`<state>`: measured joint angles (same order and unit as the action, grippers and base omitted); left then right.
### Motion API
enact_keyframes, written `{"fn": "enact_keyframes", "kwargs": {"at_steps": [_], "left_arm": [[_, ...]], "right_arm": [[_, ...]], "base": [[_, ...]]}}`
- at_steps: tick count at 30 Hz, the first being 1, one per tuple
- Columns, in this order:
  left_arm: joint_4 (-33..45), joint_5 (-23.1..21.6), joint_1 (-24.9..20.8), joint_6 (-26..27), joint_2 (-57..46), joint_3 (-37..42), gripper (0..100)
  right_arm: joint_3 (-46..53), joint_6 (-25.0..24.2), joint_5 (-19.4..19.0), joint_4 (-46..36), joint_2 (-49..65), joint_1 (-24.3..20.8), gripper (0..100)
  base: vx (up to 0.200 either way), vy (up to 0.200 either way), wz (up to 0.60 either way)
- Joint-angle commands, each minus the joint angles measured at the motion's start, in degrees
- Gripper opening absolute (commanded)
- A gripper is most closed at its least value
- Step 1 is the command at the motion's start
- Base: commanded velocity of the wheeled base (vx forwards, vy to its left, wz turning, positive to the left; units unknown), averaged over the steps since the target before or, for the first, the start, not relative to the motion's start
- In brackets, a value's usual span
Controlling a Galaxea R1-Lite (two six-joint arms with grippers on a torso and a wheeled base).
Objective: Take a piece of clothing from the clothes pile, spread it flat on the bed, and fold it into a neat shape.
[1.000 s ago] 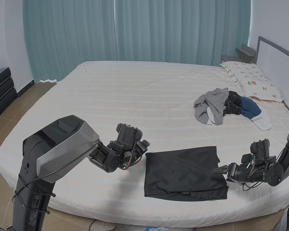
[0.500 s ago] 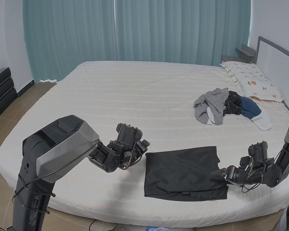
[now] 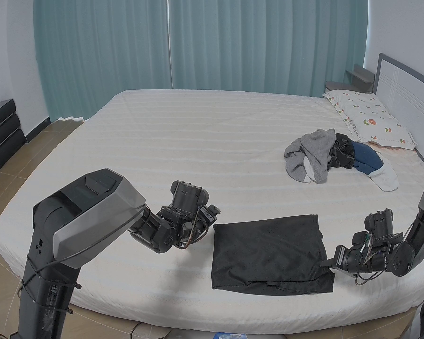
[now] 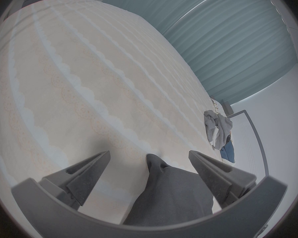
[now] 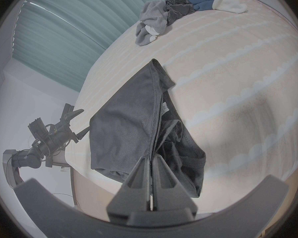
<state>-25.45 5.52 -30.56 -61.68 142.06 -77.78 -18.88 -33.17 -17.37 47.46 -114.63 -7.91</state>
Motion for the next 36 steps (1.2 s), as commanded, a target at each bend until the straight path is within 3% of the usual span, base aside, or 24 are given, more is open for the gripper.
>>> {"fn": "enact_keyframes", "kwargs": {"at_steps": [1, 8, 13, 22, 31, 32, 36], "left_arm": [[0.0, 0.0, 0.0, 0.0, 0.1, 0.0, 100], [0.0, 0.0, 0.0, 0.0, 0.1, 0.0, 100], [0.1, 0.0, 0.1, 0.0, 0.0, 0.0, 100], [0.1, 0.0, 0.1, 0.0, 0.1, 0.0, 100], [0.1, 0.0, 0.0, 0.0, 0.1, 0.0, 100], [0.1, 0.0, 0.0, 0.0, 0.1, 0.0, 100], [0.0, 0.0, 0.1, 0.0, 0.0, 0.0, 100]], "right_arm": [[0.6, 0.1, 0.0, -1.0, 3.3, -0.1, 0], [0.3, 0.5, -0.1, -6.6, 8.8, 0.1, 0], [0.3, 3.9, -0.4, -10.7, 9.2, 0.6, 0], [1.7, 11.0, -0.4, -11.0, 5.7, 3.6, 0], [1.2, 12.2, -0.2, -10.5, 1.8, 3.3, 0], [1.0, 12.1, -0.2, -10.4, 1.7, 3.3, 100], [-0.6, 11.3, -0.3, -9.8, 2.4, 3.8, 100]], "base": [[0.000, 0.000, 0.00], [0.000, 0.000, 0.00], [0.000, 0.000, 0.00], [0.000, 0.000, 0.00], [0.000, 0.000, 0.00], [0.000, 0.000, 0.00], [0.000, 0.000, 0.00]]}}
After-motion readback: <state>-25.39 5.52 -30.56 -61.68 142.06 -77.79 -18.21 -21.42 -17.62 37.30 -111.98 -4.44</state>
